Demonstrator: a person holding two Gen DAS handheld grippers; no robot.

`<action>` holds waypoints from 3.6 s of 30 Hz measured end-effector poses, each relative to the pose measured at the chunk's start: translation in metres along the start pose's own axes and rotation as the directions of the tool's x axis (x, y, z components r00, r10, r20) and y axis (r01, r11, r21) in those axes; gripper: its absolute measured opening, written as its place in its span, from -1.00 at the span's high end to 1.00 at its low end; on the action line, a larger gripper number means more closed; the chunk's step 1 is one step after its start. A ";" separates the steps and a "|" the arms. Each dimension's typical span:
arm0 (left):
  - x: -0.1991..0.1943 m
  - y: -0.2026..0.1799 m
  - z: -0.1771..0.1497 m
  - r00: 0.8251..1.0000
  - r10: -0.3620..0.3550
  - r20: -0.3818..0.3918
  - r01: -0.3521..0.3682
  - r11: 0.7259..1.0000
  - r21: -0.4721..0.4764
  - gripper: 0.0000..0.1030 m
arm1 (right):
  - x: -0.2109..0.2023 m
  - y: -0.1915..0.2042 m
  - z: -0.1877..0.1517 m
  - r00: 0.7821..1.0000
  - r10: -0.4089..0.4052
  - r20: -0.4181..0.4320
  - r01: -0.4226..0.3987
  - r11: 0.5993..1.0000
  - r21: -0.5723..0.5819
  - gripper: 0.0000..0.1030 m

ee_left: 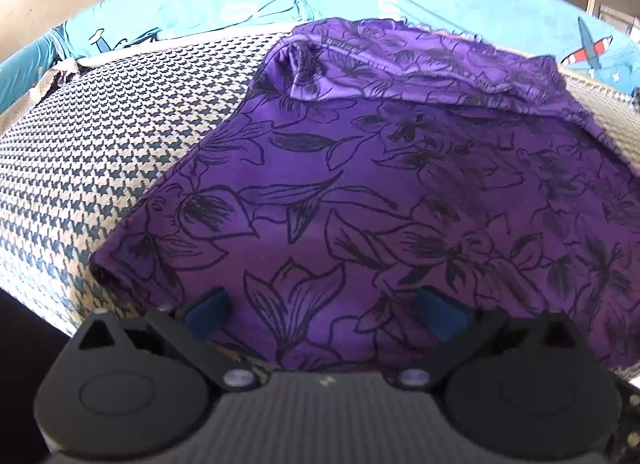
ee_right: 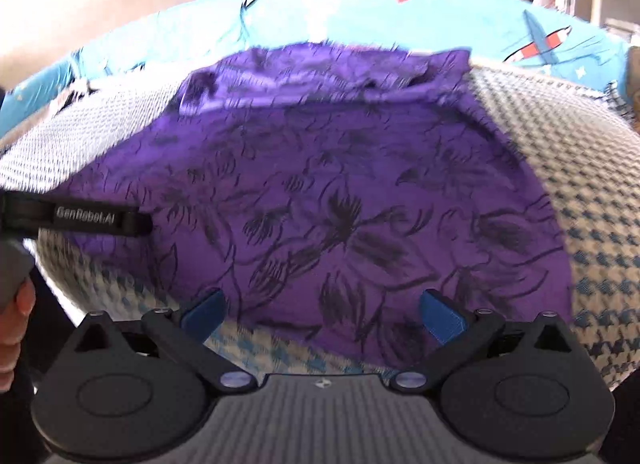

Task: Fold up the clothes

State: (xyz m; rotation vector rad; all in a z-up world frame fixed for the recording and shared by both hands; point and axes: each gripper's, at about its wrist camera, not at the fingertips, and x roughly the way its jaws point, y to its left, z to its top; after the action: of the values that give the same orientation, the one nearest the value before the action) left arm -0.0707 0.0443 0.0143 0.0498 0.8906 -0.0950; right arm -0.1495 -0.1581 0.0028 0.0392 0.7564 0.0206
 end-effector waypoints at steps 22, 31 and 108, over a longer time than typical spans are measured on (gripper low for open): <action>0.005 -0.021 -0.003 1.000 0.013 0.020 -0.015 0.996 0.090 -1.00 | 0.008 -0.024 0.008 0.991 -0.137 -0.007 0.136 0.978 0.156 -0.82; 0.005 -0.020 -0.003 1.000 0.014 0.003 -0.015 0.996 0.084 -1.00 | 0.004 -0.025 0.006 0.992 -0.118 -0.038 0.123 0.976 0.178 -0.82; -0.001 -0.003 0.017 0.996 0.082 0.042 -0.079 0.995 -0.059 -1.00 | 0.051 0.013 0.065 0.982 0.173 0.071 -0.181 0.976 0.124 0.25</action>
State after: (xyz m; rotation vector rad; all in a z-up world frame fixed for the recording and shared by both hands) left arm -0.0579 0.0402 0.0258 0.0303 0.8450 0.0044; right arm -0.0680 -0.1455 0.0157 0.2300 0.6921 0.1394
